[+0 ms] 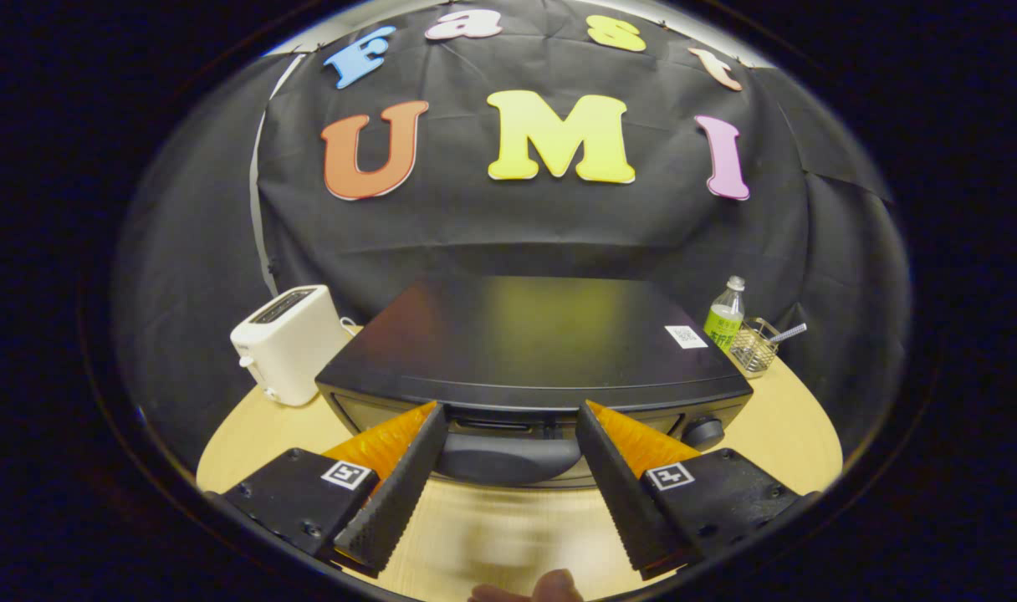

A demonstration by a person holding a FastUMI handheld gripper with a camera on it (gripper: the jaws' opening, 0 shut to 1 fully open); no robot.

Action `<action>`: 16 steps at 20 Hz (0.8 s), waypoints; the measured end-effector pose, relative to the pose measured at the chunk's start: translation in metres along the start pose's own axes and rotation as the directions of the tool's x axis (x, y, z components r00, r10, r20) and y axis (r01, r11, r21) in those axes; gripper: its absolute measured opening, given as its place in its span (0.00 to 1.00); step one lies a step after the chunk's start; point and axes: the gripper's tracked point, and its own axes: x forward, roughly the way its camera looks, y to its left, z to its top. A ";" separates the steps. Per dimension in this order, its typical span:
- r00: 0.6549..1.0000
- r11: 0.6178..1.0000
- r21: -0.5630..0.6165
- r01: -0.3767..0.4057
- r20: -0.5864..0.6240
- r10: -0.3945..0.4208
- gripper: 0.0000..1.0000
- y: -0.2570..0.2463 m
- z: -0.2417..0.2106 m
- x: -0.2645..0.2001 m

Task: Open the toaster oven, put the food inside, and close the toaster oven door.

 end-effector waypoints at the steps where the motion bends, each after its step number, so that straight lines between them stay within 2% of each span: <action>1: 1.000 1.000 -0.014 0.009 -0.009 -0.009 1.00 0.000 -0.003 0.000; 4: 1.000 1.000 -0.009 0.009 -0.014 -0.009 1.00 0.001 -0.007 -0.006; 7: 0.999 1.000 -0.018 0.000 -0.042 -0.001 1.00 0.005 -0.026 -0.023; 10: 0.997 0.999 -0.045 0.023 -0.066 -0.026 1.00 0.004 -0.051 -0.041; 13: 0.990 0.998 -0.052 0.023 -0.141 -0.030 1.00 0.006 -0.083 -0.061; 16: 0.980 0.997 -0.073 -0.001 -0.200 -0.014 1.00 0.005 -0.105 -0.061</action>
